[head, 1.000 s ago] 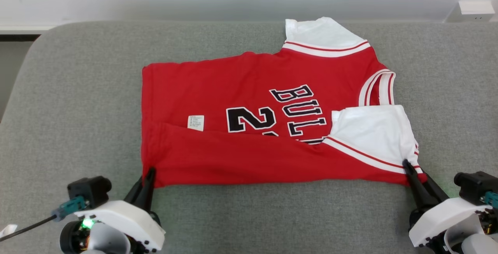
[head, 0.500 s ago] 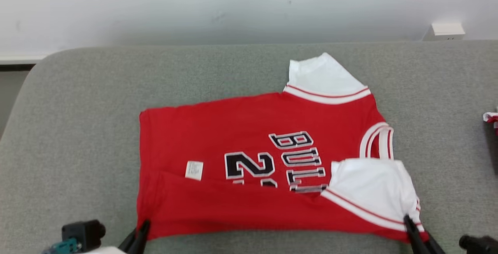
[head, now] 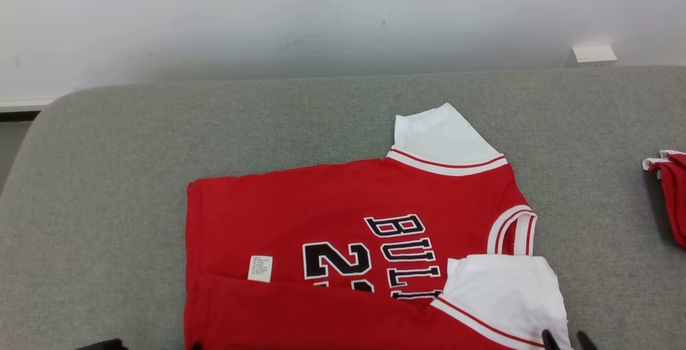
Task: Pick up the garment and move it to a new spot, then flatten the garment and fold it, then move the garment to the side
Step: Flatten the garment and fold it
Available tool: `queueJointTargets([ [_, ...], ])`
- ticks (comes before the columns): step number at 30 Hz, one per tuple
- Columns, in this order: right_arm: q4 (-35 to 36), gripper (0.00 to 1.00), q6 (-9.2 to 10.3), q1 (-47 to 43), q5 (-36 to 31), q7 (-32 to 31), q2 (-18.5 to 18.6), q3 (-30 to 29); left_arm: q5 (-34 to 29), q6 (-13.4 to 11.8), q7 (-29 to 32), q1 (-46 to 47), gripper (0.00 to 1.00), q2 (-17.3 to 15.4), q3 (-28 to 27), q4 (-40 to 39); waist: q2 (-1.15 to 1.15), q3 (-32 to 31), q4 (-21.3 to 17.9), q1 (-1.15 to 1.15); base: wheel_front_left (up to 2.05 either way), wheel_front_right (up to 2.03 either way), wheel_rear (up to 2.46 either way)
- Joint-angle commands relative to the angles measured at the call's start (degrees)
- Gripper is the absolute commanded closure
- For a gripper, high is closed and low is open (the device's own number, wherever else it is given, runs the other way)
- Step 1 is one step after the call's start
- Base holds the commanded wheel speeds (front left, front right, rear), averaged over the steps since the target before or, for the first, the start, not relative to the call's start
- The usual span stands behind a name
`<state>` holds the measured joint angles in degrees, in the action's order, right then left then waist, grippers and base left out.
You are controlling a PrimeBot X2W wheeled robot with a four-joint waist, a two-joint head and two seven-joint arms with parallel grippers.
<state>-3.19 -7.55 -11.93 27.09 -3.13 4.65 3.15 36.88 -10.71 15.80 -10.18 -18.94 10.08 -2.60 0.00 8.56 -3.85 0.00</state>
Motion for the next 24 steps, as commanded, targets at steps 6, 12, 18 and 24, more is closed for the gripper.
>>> queueJointTargets([
  [6, 3.74, 0.00, 0.15, 4.52, -5.34, 4.60, 1.07, -3.57, -7.52, -3.94, -15.63, 2.65, 0.00, 2.52, -2.45, -2.19, 0.00, 0.12, 0.15, 0.00, 0.00, 0.00, 0.00],
  [12, 10.83, 0.00, 0.15, 10.38, -7.98, 4.13, 2.43, -3.61, -14.86, -6.04, -22.54, 7.56, 0.00, 2.46, -0.57, -5.70, 0.00, 0.18, 0.30, 0.00, 0.00, 0.00, 0.00],
  [18, 15.10, 0.00, 0.15, 13.06, -8.79, 0.76, 2.03, -2.59, -17.79, -6.75, -20.95, 11.02, 0.00, 1.90, 1.58, -6.06, 0.00, 0.30, 0.42, 0.00, 0.00, 0.00, 0.00],
  [24, 15.66, 0.00, 0.15, 13.50, -7.82, 0.34, 1.80, -2.21, -17.93, -6.46, -19.37, 13.34, 0.00, 1.53, 2.33, -5.22, 0.00, 1.67, 0.69, 0.00, 0.00, 0.00, 0.00],
])
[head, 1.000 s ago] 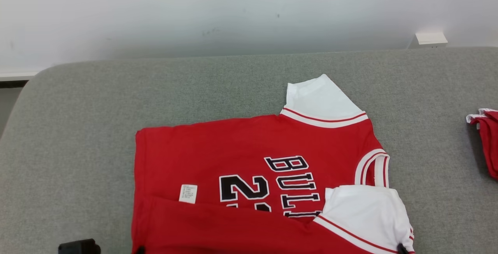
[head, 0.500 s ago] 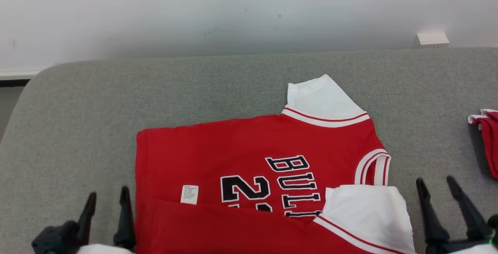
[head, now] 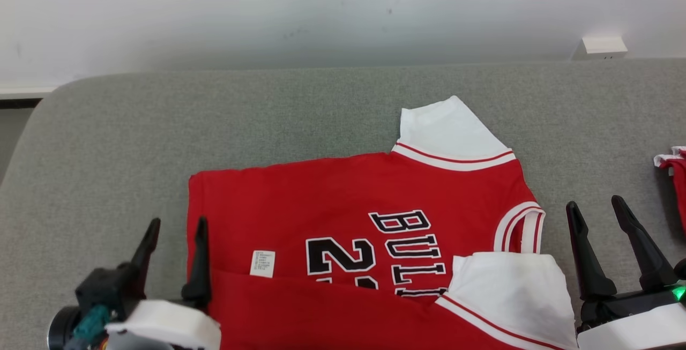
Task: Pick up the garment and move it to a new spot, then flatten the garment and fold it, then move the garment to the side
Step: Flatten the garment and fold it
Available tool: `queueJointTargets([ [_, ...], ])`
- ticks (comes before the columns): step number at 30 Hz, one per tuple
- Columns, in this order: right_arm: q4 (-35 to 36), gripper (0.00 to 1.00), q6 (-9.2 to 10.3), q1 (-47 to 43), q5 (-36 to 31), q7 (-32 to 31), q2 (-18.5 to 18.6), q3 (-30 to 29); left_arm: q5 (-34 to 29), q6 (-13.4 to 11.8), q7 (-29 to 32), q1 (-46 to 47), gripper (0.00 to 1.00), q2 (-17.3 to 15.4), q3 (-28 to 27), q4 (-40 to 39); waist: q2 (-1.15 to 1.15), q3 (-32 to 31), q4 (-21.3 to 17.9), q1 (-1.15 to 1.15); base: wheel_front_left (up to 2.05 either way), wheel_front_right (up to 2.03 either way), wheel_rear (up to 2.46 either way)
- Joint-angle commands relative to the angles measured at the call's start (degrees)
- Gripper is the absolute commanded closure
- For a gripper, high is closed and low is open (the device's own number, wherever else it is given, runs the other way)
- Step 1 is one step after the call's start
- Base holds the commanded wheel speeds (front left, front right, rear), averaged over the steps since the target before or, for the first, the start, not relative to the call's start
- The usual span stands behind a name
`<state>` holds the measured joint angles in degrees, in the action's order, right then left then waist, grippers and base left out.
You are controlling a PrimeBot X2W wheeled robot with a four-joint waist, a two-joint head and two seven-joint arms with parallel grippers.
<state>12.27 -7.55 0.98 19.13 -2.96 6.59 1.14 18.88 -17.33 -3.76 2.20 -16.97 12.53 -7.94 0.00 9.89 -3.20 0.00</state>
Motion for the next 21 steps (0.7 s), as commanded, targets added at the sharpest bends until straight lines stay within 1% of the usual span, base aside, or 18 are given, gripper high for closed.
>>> queueJointTargets([
  [1, 0.21, 0.00, 0.15, 0.75, 0.21, 0.21, -0.22, -0.26, 0.37, 0.33, 0.62, 1.83, 0.00, -0.39, -0.12, 0.38, 0.00, 0.71, 0.04, 0.00, 0.00, 0.00, 0.00],
  [4, 0.30, 0.00, 0.15, 1.51, 0.48, 0.25, -0.21, -0.40, 1.67, 1.61, 2.37, 6.26, 0.00, -0.88, -0.46, 2.26, 0.00, 2.27, 0.19, 0.00, 0.00, 0.00, 0.00],
  [7, 0.18, 0.00, 0.15, 2.23, 0.63, 0.47, -0.10, 0.06, 3.77, 3.70, 5.74, 12.30, 0.00, -1.41, -0.91, 7.29, 0.00, 3.86, 0.03, 0.00, 0.00, 0.00, 0.00],
  [8, 0.00, 0.00, 0.15, 2.59, 0.79, 0.40, 0.00, 0.29, 4.10, 4.41, 7.13, 14.53, 0.00, -1.97, -0.92, 9.35, 0.00, 4.41, -0.12, 0.00, 0.00, 0.00, 0.00],
  [10, -0.51, 0.00, 0.15, 3.17, 1.05, 0.55, 0.13, 0.57, 5.91, 6.08, 9.72, 18.50, 0.00, -2.09, -0.80, 13.85, 0.00, 5.40, -0.38, 0.00, 0.00, 0.00, 0.00],
  [11, -0.68, 0.00, 0.15, 3.53, 1.12, 0.74, 0.20, 0.76, 6.06, 7.00, 11.17, 20.27, 0.00, -2.76, -0.66, 16.71, 0.00, 5.88, -0.54, 0.00, 0.00, 0.00, 0.00],
  [15, -1.64, 0.00, 0.15, 4.49, 1.58, 1.34, 0.21, 1.29, 8.69, 10.18, 14.78, 25.85, 0.00, -2.90, -0.14, 26.84, 0.00, 7.62, -1.27, 0.00, 0.00, 0.00, 0.00],
  [17, -2.08, 0.00, 0.15, 5.01, 1.88, 1.57, 0.19, 1.53, 8.72, 11.34, 15.55, 28.04, 0.00, -3.14, 0.43, 31.39, 0.00, 8.36, -1.65, 0.00, 0.00, 0.00, 0.00],
  [21, -3.03, 0.00, 0.15, 5.52, 2.19, 2.02, 0.35, 1.61, 9.21, 12.86, 15.21, 31.28, 0.00, -2.54, 0.96, 38.75, 0.00, 9.48, -2.06, 0.00, 0.00, 0.00, 0.00],
])
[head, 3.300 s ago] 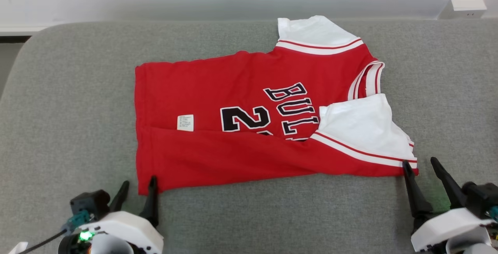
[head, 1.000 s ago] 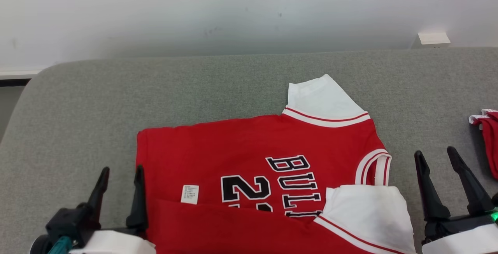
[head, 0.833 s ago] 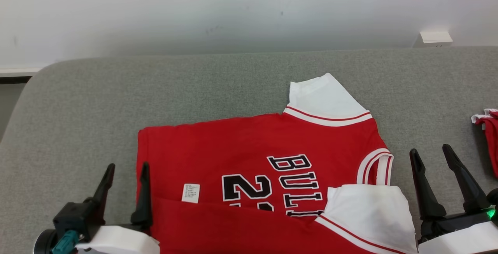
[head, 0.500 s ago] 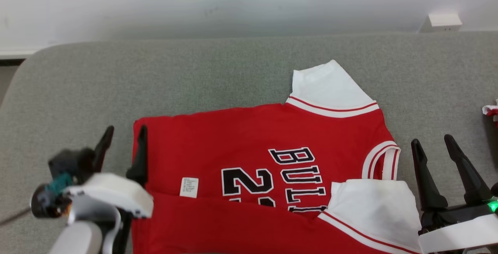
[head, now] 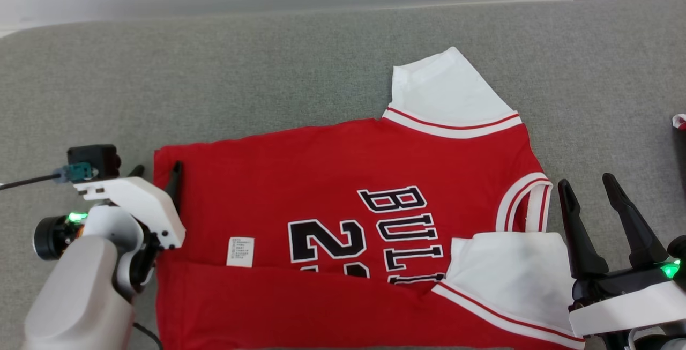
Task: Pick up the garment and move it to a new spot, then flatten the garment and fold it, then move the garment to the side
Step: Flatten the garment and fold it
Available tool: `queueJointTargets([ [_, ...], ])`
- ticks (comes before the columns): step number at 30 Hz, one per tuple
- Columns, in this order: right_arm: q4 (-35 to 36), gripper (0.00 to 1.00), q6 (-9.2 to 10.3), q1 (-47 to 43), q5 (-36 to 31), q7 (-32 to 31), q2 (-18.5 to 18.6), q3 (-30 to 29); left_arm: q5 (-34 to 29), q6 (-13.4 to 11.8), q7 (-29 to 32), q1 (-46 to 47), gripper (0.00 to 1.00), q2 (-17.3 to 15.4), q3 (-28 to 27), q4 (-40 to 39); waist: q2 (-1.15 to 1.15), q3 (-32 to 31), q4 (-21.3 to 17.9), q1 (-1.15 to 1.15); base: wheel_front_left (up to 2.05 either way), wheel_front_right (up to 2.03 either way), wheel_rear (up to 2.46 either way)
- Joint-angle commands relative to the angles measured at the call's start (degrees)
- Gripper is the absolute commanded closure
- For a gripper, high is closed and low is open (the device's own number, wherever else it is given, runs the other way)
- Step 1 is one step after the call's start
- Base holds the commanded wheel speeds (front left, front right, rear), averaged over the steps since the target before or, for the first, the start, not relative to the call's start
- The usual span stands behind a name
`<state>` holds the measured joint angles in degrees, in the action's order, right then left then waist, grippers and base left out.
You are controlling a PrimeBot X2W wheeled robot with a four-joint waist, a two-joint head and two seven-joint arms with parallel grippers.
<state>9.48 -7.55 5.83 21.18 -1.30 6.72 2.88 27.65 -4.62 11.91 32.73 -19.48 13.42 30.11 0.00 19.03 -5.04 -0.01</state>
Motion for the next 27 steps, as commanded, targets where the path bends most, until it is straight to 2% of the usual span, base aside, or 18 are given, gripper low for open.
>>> queueJointTargets([
  [1, -0.59, 0.00, 0.15, 0.78, 0.29, 0.39, 0.29, -0.17, 0.45, 0.67, -0.43, 1.30, 0.00, 0.18, 0.32, 2.30, 0.00, 0.45, -0.28, 0.01, 0.00, 0.00, 0.00],
  [5, -1.99, 0.00, 0.15, 1.40, 0.85, 0.66, 0.86, -0.91, 1.03, 2.87, 1.65, 2.71, 0.00, 1.33, 1.89, 7.91, 0.00, 0.74, -0.34, 0.01, 0.00, 0.00, 0.00],
  [6, -2.60, 0.00, 0.15, 1.72, 0.93, 0.72, 1.20, -1.14, 1.27, 3.57, 2.95, 2.89, 0.31, 1.54, 2.45, 9.34, 0.00, 0.73, -0.33, 0.01, 0.00, 0.00, 0.00],
  [7, -3.24, 0.00, 0.15, 2.22, 1.16, 0.80, 1.52, -1.25, 1.65, 4.08, 4.14, 3.05, 1.00, 1.91, 2.80, 10.48, 0.00, 0.72, -0.33, 0.01, 0.00, 0.00, 0.00],
  [10, -5.78, 0.00, 0.15, 4.99, 1.52, 1.02, 2.95, -1.74, 1.50, 5.08, 5.03, 3.81, 1.00, 2.27, 3.91, 12.43, 0.00, 0.65, -0.21, 0.01, 0.00, 0.00, 0.00],
  [16, -14.93, 0.00, 0.15, 14.87, 2.68, 2.54, 6.73, -0.84, -0.33, 5.07, 2.09, 6.18, 1.00, 2.78, 5.17, 12.82, 0.00, 0.95, 1.11, 0.01, 0.00, 0.00, 0.00],
  [24, -31.55, 0.00, 0.15, 31.52, 6.69, 2.95, 11.41, 5.15, -1.57, 4.93, -2.94, 11.62, 1.00, 5.10, 6.44, 10.86, 0.00, 4.70, 6.23, 0.01, 0.00, 0.00, 0.00],
  [27, -35.18, 0.00, 0.15, 35.50, 7.72, 2.64, 12.45, 7.22, -1.84, 5.05, -3.71, 12.89, 1.00, 5.98, 6.87, 10.09, 0.00, 6.23, 7.87, 0.01, 0.00, 0.00, 0.00],
])
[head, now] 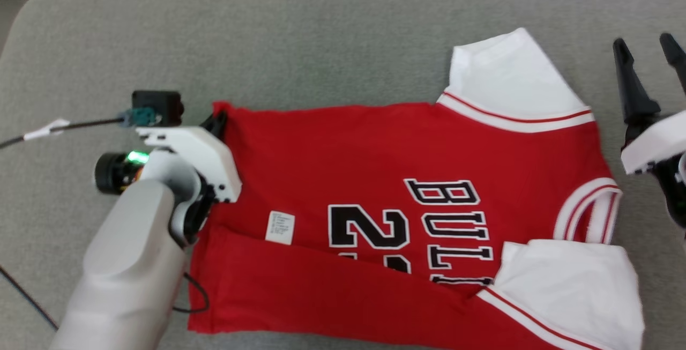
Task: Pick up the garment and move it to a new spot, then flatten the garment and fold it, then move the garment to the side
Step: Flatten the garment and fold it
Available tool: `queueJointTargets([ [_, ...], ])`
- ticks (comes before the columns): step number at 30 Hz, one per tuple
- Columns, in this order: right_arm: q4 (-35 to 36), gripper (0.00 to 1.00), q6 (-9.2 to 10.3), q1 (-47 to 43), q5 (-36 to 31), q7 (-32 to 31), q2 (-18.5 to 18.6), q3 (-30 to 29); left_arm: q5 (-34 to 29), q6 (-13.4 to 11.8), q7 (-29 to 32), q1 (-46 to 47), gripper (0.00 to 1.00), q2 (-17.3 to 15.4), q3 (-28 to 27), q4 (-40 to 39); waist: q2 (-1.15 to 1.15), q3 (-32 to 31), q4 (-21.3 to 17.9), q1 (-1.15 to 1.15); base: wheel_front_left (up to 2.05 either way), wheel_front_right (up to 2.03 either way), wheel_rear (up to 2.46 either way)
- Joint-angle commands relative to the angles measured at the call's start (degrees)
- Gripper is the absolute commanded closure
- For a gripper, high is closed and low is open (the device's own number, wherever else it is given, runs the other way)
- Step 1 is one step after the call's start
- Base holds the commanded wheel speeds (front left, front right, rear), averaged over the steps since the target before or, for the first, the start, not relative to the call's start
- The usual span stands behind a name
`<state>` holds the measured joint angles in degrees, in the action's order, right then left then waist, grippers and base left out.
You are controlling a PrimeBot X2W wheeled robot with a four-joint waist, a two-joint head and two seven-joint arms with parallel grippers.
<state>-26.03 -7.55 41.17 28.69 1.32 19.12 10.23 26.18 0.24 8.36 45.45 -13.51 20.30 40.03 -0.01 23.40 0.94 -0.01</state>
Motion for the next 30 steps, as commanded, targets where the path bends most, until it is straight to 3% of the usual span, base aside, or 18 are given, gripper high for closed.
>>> queueJointTargets([
  [1, -1.35, 0.00, 0.15, 2.11, 0.71, -0.17, 0.66, 0.83, -0.44, 0.29, -0.50, 0.93, 1.00, 0.55, 0.23, -0.34, 0.01, 2.77, 2.78, 0.01, 0.00, 0.00, 0.00],
  [8, -12.05, 0.00, 0.15, 12.93, 3.69, -3.39, 2.61, 10.01, -0.87, 0.13, -2.60, 3.55, 1.00, 2.92, 1.50, -1.97, 0.01, 6.78, 6.86, 0.01, 0.00, 0.00, 0.00],
  [15, -20.02, 0.00, 0.15, 18.73, 6.48, -9.86, 2.60, 18.71, 0.09, 0.09, -3.77, 3.71, 1.00, 3.72, 1.61, -1.42, 0.01, 8.35, 7.88, 0.01, 0.00, 0.00, 0.00],
  [17, -21.14, 0.89, 0.15, 19.32, 8.30, -12.59, 2.43, 20.78, 0.24, 0.00, -3.73, 3.50, 1.00, 3.62, 1.55, -1.04, 0.01, 8.32, 7.68, 0.01, 0.00, 0.00, 0.00],
  [18, -21.46, 1.00, 0.15, 19.63, 9.29, -13.74, 2.38, 21.42, 0.52, 0.04, -3.70, 3.42, 1.00, 3.55, 1.48, -0.85, 0.01, 8.25, 7.55, 0.01, 0.00, 0.00, 0.00],
  [22, -20.18, 1.00, 0.15, 20.89, 12.46, -15.02, 3.00, 23.40, 1.48, 0.24, -4.44, 3.22, 1.00, 2.87, 0.83, -1.00, 0.01, 7.60, 6.66, 0.01, 0.00, 0.00, 0.00],
  [30, -11.45, 1.00, 0.15, 18.60, 15.07, -2.48, 6.92, 23.66, 2.54, -0.27, -6.01, 1.90, 1.00, 1.27, -0.85, -4.89, 0.01, 3.83, 4.59, 0.01, 0.00, 0.00, 0.00],
])
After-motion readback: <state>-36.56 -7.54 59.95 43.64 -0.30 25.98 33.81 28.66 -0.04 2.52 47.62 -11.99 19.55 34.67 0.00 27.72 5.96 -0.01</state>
